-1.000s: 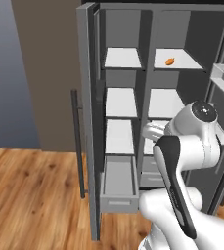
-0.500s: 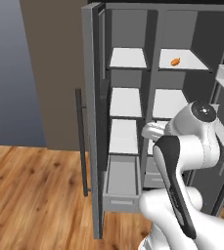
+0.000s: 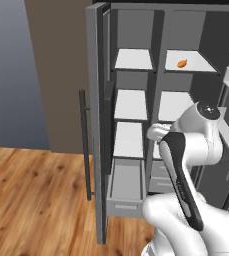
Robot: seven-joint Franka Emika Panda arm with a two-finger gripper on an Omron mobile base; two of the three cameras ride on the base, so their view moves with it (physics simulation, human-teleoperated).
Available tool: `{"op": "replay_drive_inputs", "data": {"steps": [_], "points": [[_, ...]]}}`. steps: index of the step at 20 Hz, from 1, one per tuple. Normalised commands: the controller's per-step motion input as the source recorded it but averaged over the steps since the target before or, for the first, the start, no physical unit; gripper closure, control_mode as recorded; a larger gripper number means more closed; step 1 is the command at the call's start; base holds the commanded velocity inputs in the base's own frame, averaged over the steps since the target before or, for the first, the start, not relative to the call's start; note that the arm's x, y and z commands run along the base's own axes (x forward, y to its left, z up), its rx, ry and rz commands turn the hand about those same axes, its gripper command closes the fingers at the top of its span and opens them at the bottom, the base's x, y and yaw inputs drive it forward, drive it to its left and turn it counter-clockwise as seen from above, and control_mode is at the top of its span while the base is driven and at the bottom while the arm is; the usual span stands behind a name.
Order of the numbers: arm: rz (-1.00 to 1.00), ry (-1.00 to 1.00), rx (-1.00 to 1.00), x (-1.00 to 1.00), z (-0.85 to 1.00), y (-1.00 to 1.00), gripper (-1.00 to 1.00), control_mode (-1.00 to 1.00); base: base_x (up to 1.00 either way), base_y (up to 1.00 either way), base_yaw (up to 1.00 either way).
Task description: Take the lime and carrot from the fridge shelf and place them in the freezer drawer to begin freezing them.
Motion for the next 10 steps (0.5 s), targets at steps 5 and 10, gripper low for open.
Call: {"op": "replay_drive_inputs", "data": {"steps": [5, 10], "points": [[0.09, 0.24, 0.13, 0.98, -0.21, -0.59, 1.0, -1.0, 0.0, 0.0, 0.0], [0.12, 0.21, 0.09, 0.74, -0.45, -0.47, 1.0, -1.0, 0.0, 0.0, 0.0]]}}
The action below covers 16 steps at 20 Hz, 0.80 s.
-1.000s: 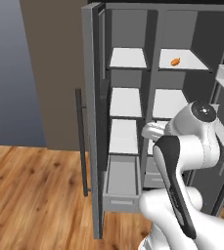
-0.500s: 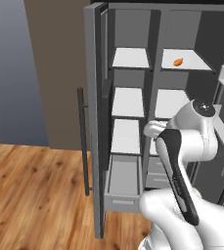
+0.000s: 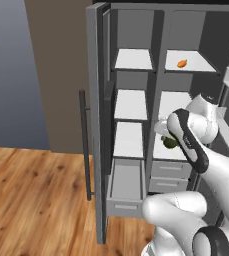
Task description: Take the lime and carrot from the fridge shelf and place them in the freezer drawer to begin freezing them.
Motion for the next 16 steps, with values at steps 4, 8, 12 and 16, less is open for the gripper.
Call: {"op": "replay_drive_inputs", "data": {"steps": [4, 8, 12, 16], "points": [[0.13, 0.21, 0.0, 0.59, -0.72, -0.16, 1.0, -1.0, 0.0, 0.0, 0.0], [0.13, 0.18, 0.0, 0.51, -0.74, -0.02, 1.0, -1.0, 0.0, 0.0, 0.0], [0.13, 0.1, 0.0, 0.46, -0.63, 0.0, 1.0, -1.0, 0.0, 0.0, 0.0], [0.16, 0.02, 0.0, 0.32, -0.47, 0.0, 1.0, -1.0, 0.0, 0.0, 0.0]]}}
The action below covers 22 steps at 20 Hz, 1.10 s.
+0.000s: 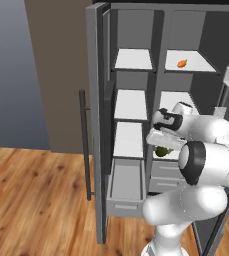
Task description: Take the lime and carrot from the fridge shelf and place them in the freezer drawer to begin freezing them.
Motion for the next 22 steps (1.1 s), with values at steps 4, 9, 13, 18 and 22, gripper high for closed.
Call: {"op": "replay_drive_inputs", "data": {"steps": [4, 9, 13, 18, 22], "points": [[0.24, -0.02, 0.0, 0.13, -0.38, 0.0, 1.0, -1.0, 0.0, 0.0, 0.0], [0.33, -0.1, 0.0, 0.02, -0.47, 0.0, 1.0, -1.0, 0.0, 0.0, 0.0], [0.29, -0.12, 0.0, 0.08, -0.4, 0.04, 1.0, -1.0, 0.0, 0.0, 0.0], [0.27, -0.04, 0.0, 0.11, -0.45, 0.06, 1.0, -1.0, 0.0, 0.0, 0.0], [0.19, -0.01, 0.0, 0.02, -0.3, 0.0, 1.0, -1.0, 0.0, 0.0, 0.0]]}}
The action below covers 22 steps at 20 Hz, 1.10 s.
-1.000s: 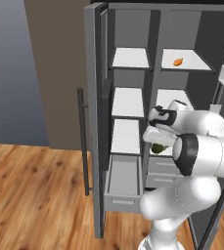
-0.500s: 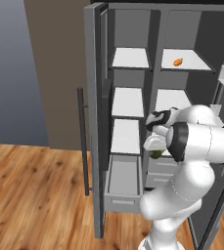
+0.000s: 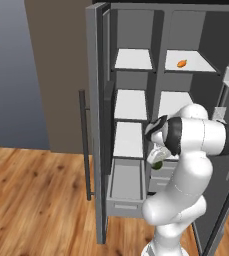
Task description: Take the lime and carrot from the fridge shelf and place them in the freezer drawer to begin freezing them.
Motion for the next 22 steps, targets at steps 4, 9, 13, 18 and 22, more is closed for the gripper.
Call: {"op": "replay_drive_inputs", "data": {"steps": [4, 9, 13, 18, 22], "points": [[0.15, 0.0, 0.0, 0.23, -0.3, 0.11, 1.0, -1.0, 0.0, 0.0, 0.0], [0.14, 0.01, 0.0, 0.07, -0.22, 0.07, 1.0, -1.0, 0.0, 0.0, 0.0], [0.1, 0.02, 0.0, 0.04, -0.25, 0.02, 1.0, -1.0, 0.0, 0.0, 0.0], [0.05, 0.0, 0.0, 0.18, -0.27, 0.17, 1.0, -1.0, 0.0, 0.0, 0.0], [0.02, 0.0, 0.0, 0.15, -0.24, 0.27, 1.0, -1.0, 0.0, 0.0, 0.0]]}}
